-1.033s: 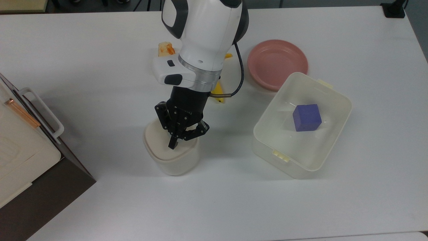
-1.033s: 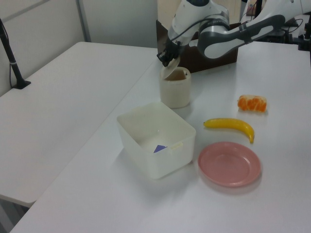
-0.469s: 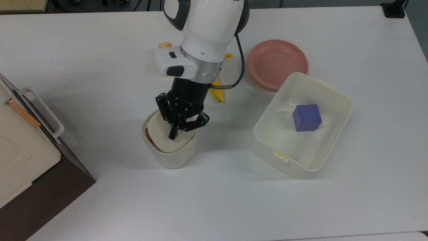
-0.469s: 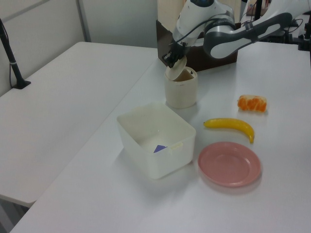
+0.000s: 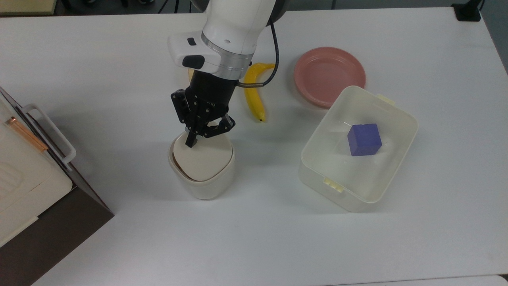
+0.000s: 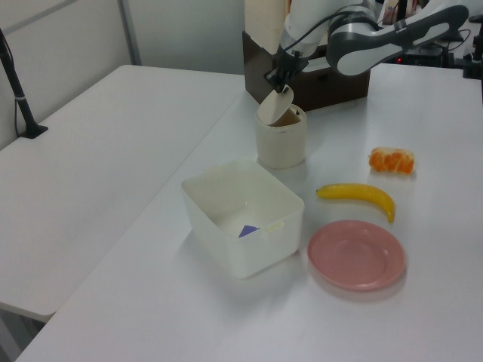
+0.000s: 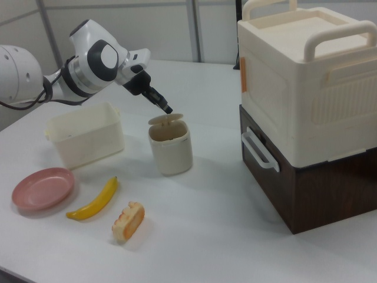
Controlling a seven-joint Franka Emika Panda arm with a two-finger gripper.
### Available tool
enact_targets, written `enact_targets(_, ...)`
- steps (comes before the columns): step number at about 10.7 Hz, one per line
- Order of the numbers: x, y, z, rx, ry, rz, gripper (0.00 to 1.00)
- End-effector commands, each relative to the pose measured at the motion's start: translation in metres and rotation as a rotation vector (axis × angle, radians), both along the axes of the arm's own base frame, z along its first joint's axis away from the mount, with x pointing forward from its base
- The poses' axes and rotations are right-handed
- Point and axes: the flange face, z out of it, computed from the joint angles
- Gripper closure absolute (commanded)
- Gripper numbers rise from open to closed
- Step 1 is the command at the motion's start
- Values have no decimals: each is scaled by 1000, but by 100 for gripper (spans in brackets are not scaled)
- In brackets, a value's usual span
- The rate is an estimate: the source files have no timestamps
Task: Close the trash can
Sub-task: 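Push the flip lid down onto the can opening with the gripper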
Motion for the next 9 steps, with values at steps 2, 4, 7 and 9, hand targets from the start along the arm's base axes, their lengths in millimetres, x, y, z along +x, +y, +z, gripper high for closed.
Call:
enact_targets(2, -28, -13, -17, -72, 103, -18, 100)
enact_targets(4, -32, -14, -33, -86, 136, -16, 100)
enact_targets(7, -31, -16, -46, -87, 157, -16, 100)
enact_targets(9, -28, -15, -57, -86, 170, -13, 100)
